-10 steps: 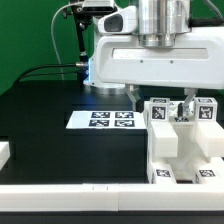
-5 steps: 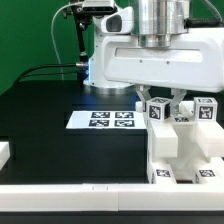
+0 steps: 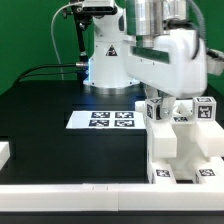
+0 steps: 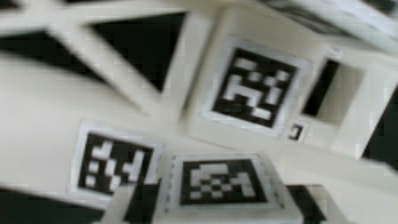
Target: Assemble chair
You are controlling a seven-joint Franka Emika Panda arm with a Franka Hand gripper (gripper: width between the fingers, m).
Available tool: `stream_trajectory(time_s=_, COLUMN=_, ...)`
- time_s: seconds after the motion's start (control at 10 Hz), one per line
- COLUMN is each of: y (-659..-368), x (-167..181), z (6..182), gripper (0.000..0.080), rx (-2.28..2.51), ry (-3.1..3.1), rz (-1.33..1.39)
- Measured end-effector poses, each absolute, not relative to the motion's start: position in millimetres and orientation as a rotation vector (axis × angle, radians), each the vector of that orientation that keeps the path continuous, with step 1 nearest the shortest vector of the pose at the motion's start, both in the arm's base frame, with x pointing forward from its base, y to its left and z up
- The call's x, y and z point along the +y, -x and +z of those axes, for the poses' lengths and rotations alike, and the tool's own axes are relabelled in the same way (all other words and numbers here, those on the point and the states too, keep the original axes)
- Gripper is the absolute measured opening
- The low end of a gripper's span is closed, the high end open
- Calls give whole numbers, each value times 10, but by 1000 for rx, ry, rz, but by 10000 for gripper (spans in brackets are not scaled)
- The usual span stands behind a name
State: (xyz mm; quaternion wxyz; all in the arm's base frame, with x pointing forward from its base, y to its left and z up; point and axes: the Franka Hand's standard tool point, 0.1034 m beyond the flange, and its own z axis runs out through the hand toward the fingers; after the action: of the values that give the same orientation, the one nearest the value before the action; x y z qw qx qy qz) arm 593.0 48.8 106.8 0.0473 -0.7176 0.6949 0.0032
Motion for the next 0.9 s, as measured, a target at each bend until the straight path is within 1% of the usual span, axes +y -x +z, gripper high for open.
stream_trajectory(time_s=0.2, y=-5943, x=519, z=1078, gripper=264, rx=2381, ry=1892, rz=15)
stream_trajectory(time_s=0.6, y=-5936, x=513, z=1079, gripper=265, rx=2508, ry=1724, rz=20)
stream_trajectory(time_s=0.9, y=-5933, x=518, z=1081, gripper=271, rx=2485, ry=1760, rz=15)
